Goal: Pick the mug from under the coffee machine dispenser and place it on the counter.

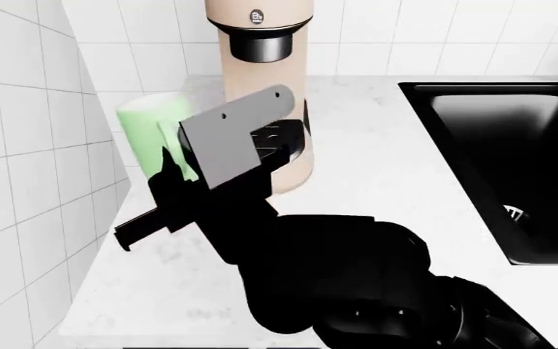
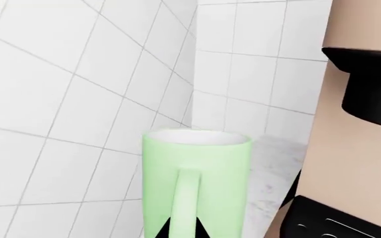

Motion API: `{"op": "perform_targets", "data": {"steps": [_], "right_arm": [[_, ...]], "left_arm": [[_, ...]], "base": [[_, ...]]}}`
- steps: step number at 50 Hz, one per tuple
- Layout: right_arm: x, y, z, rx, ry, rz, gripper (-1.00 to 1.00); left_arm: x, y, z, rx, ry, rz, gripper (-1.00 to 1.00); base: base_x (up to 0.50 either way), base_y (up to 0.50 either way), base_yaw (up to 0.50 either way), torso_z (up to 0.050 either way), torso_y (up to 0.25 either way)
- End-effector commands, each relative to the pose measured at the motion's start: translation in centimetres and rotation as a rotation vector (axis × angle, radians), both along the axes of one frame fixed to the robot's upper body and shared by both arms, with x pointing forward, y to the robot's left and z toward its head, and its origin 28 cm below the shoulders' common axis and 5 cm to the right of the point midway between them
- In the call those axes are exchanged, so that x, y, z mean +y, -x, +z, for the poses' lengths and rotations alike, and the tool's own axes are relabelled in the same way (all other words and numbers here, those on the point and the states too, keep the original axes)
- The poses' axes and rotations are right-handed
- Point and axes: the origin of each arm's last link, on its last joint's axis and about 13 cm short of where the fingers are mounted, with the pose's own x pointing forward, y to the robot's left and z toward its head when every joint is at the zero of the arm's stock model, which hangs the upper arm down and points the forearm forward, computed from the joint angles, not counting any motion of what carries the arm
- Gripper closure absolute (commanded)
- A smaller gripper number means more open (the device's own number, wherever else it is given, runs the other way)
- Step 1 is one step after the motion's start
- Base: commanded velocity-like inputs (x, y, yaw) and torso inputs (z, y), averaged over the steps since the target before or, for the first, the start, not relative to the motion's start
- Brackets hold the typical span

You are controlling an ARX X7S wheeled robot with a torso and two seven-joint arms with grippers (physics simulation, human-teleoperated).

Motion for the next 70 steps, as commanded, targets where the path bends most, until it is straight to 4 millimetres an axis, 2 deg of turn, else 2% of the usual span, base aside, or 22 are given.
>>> {"op": "perform_targets", "data": {"steps": [1, 15, 30, 41, 70], "right_arm": [[-0.6, 1.3, 0.3, -0.042, -0.054, 0.023, 1.00], [-1.5, 2.3, -0.1, -0.114, -0.083, -0.023, 1.00], [-1.7, 2.6, -2.6, -0.114, -0.084, -0.028, 1.00], [-1.6, 2.2, -4.3, -0.084, -0.114, -0.036, 1.00], [-1.3, 1.2, -7.1, -0.027, -0.162, -0.036, 1.00]], "left_arm": [[0.0, 0.0, 0.0, 0.000, -0.001, 0.000, -1.00], [-0.1, 0.0, 0.0, 0.001, -0.004, -0.001, -1.00], [-0.1, 0.0, -0.1, 0.002, -0.004, -0.003, -1.00], [-0.1, 0.1, 0.0, 0.002, -0.002, -0.003, -1.00], [0.0, 0.0, 0.0, -0.001, -0.001, -0.002, -1.00]], "base": [[0.00, 0.00, 0.00, 0.000, 0.010], [0.00, 0.00, 0.00, 0.000, 0.000], [0.00, 0.00, 0.00, 0.000, 0.001], [0.00, 0.00, 0.00, 0.000, 0.000], [0.00, 0.00, 0.00, 0.000, 0.000]]}}
